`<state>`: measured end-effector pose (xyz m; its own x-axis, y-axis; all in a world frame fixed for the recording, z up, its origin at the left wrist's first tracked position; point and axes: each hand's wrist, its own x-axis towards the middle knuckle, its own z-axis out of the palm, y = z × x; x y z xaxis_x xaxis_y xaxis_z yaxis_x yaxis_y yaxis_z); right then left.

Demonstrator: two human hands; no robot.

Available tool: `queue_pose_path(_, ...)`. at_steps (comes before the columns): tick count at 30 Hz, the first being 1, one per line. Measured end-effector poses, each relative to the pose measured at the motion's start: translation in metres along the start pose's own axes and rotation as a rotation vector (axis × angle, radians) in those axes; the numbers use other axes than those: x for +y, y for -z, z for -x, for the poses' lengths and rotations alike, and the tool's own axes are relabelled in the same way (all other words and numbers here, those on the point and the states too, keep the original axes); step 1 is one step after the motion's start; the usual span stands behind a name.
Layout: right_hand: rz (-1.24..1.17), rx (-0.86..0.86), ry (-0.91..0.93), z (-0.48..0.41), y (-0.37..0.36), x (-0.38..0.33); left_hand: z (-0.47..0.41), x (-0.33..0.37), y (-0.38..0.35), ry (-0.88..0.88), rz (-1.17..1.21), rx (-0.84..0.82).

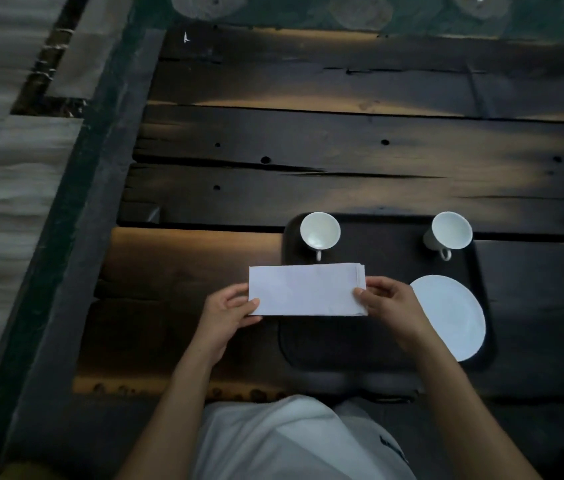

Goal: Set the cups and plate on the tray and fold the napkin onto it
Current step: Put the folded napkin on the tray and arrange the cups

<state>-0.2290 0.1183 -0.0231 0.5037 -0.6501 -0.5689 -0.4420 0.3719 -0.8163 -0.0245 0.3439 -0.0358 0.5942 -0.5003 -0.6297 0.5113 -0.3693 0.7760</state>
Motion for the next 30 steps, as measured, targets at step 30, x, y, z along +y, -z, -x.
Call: queue_pose_path(30,0.739,0.293,-0.066,-0.023,0.051,0.076,-0.013,-0.074,-0.101,0.039,-0.490,0.355)
